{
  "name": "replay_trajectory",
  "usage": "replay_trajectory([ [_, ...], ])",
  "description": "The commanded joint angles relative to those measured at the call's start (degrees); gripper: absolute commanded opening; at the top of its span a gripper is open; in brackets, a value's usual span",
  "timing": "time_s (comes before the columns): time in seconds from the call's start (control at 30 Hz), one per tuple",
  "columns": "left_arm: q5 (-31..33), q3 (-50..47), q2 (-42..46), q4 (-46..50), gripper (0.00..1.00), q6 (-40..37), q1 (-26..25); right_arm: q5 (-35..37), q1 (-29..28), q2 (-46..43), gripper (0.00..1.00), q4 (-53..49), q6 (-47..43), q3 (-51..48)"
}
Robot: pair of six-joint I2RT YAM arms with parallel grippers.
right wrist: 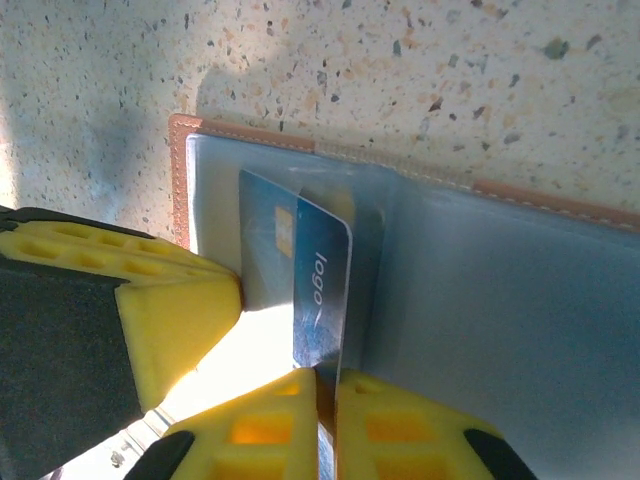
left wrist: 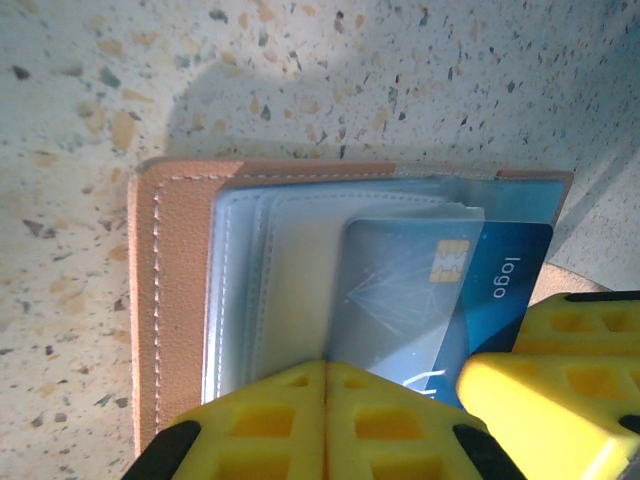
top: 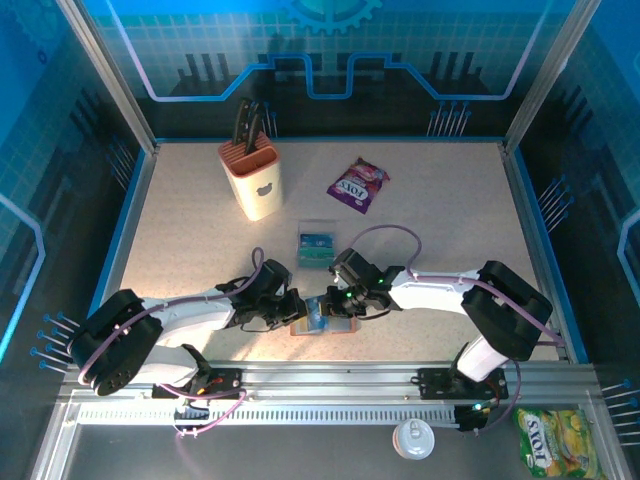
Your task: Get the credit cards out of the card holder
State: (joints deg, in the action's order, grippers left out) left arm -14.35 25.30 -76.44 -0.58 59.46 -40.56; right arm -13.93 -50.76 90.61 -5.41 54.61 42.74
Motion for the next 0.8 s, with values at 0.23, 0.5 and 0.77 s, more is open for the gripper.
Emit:
replay_trajectory([
  [0.23,1.71,-0.67,-0.02,2.94,0.08,-1.65,-0.15,1.46,1.97,-5.61,0.08,-3.93,-1.69,-2.57],
  [0.5,1.53,1.63,0.28,5.37,0.08,-3.22,-0.07,2.49,2.72,-9.93,0.06,-8.91,-3.91,-2.08],
  [0.77,2.18,4.96,2.58,8.17,0.10,-4.40,-0.05,4.97,3.09,-11.99,0.05,-18.12,-9.66,2.68],
])
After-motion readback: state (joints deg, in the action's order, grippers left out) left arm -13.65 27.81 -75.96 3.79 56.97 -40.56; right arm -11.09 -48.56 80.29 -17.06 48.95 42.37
